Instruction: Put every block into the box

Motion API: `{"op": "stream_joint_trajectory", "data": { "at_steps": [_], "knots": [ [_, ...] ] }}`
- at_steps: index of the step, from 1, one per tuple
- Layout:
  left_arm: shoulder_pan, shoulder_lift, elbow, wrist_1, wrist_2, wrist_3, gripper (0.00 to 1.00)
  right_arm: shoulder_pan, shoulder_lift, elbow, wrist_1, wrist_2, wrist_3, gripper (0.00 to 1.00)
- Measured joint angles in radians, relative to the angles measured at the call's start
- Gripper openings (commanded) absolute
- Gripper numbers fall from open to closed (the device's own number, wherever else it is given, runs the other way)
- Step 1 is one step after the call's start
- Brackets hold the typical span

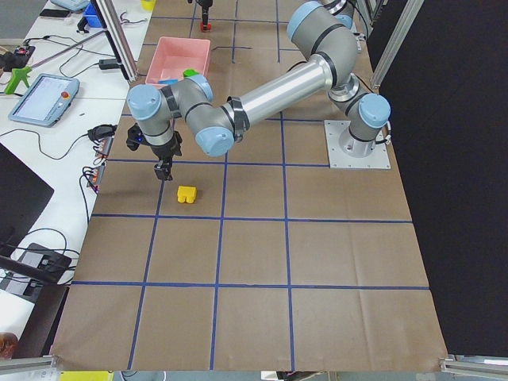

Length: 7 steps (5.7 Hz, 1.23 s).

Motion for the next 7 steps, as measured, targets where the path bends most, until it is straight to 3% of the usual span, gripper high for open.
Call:
{"op": "stream_joint_trajectory", "data": {
  "at_steps": [1,2,3,5,7],
  "knots": [
    [0.005,-0.004,-0.055,0.081,-0.005,-0.017,0.99,0.001,0.001,-0.001,0.0,-0.005,-0.003,0.37],
    [0.003,-0.009,-0.097,0.138,-0.015,-0.068,0.99,0.001,0.0,-0.002,0.001,-0.008,-0.008,0.17],
    [0.0,-0.019,-0.129,0.171,-0.033,-0.131,0.99,0.001,-0.004,-0.002,0.004,-0.009,-0.012,0.05],
    [-0.002,-0.05,-0.197,0.274,-0.053,-0.183,0.99,0.003,-0.023,-0.01,0.025,-0.011,-0.022,0.05],
    [-0.003,-0.067,-0.283,0.399,-0.054,-0.189,0.97,0.005,-0.105,-0.04,0.17,-0.007,-0.027,0.05]
  ]
}}
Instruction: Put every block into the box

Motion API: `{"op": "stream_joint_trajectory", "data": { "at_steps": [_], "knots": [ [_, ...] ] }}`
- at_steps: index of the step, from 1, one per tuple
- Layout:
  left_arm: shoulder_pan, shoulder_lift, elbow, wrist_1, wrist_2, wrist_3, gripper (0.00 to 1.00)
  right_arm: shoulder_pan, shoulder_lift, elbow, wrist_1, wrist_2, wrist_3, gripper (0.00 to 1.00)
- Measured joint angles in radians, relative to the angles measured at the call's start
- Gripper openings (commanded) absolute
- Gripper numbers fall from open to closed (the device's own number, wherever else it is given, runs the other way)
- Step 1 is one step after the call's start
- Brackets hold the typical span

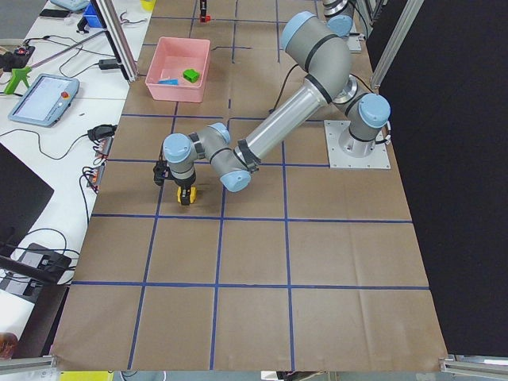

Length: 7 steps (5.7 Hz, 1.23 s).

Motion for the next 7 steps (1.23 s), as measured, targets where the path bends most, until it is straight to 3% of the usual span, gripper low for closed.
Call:
{"op": "stream_joint_trajectory", "data": {
  "at_steps": [1,3,5,7],
  "knots": [
    [0.001,-0.007,-0.022,0.041,0.0,0.007,0.95,0.0,-0.061,-0.006,0.112,0.006,0.002,0.05],
    [0.005,-0.03,-0.016,0.062,0.003,0.024,0.8,0.021,-0.165,-0.008,0.277,0.055,0.012,0.04],
    [0.006,-0.032,-0.008,0.063,0.001,0.028,0.52,0.121,-0.171,-0.054,0.276,0.219,0.197,0.04],
    [0.006,-0.024,-0.005,0.062,0.003,0.029,0.29,0.256,-0.058,-0.186,0.187,0.295,0.423,0.06]
  ]
}}
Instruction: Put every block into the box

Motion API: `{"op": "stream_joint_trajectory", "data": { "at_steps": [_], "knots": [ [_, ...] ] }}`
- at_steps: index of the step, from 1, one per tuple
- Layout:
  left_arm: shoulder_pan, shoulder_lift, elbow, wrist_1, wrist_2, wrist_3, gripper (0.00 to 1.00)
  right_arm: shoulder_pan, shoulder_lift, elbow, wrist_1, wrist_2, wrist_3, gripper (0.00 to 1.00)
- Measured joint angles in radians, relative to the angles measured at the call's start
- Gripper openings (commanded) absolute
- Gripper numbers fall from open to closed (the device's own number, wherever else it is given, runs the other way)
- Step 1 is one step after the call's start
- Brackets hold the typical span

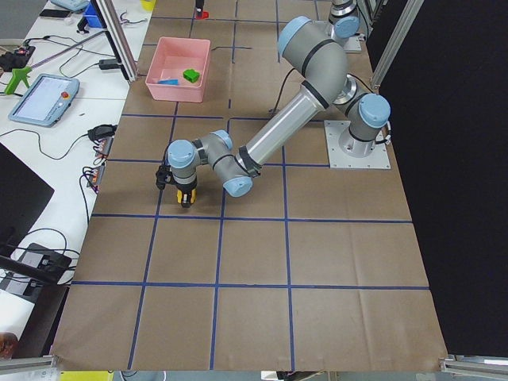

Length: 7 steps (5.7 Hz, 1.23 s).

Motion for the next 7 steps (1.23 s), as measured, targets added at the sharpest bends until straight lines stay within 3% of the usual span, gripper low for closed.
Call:
{"op": "stream_joint_trajectory", "data": {
  "at_steps": [1,2,3,6,7],
  "knots": [
    [0.0,0.008,0.002,-0.001,0.001,0.0,0.27,0.068,0.077,-0.05,-0.063,0.006,0.09,0.07],
    [-0.002,0.019,0.009,-0.005,0.002,0.001,0.26,0.109,0.125,-0.068,-0.109,0.006,0.151,0.81],
    [-0.008,0.041,0.028,-0.025,0.003,0.004,0.26,0.124,0.145,-0.073,-0.129,0.003,0.172,1.0],
    [-0.067,0.105,0.201,-0.26,-0.001,0.01,0.26,0.128,0.134,-0.071,-0.104,-0.009,0.169,1.0],
    [-0.125,0.109,0.298,-0.362,0.0,-0.005,0.26,0.114,0.091,-0.058,-0.017,-0.015,0.121,1.0]
  ]
}}
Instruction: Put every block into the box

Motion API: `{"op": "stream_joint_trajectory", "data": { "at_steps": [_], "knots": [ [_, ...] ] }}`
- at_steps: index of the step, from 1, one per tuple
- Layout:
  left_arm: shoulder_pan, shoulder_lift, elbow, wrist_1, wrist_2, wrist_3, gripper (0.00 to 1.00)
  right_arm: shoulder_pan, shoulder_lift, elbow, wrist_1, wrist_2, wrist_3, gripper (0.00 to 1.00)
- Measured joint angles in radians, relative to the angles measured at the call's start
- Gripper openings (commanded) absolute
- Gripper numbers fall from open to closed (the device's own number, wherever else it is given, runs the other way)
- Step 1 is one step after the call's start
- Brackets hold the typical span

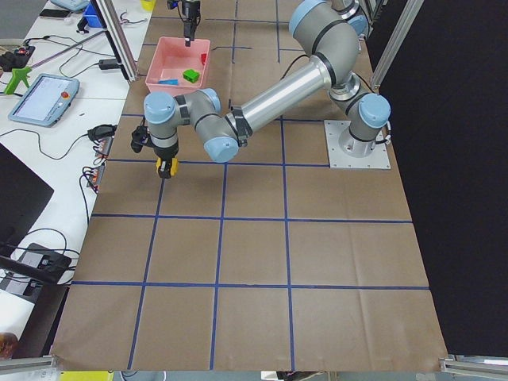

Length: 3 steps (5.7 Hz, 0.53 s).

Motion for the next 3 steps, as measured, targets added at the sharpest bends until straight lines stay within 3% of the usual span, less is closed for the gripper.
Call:
{"op": "stream_joint_trajectory", "data": {
  "at_steps": [1,3],
  "knots": [
    [-0.077,0.001,0.092,-0.093,0.007,-0.053,0.26,-0.028,-0.061,0.01,0.151,-0.015,-0.098,1.0],
    [-0.255,-0.006,0.174,-0.169,0.012,-0.374,0.26,-0.073,-0.184,0.018,0.372,-0.16,-0.237,1.0]
  ]
}}
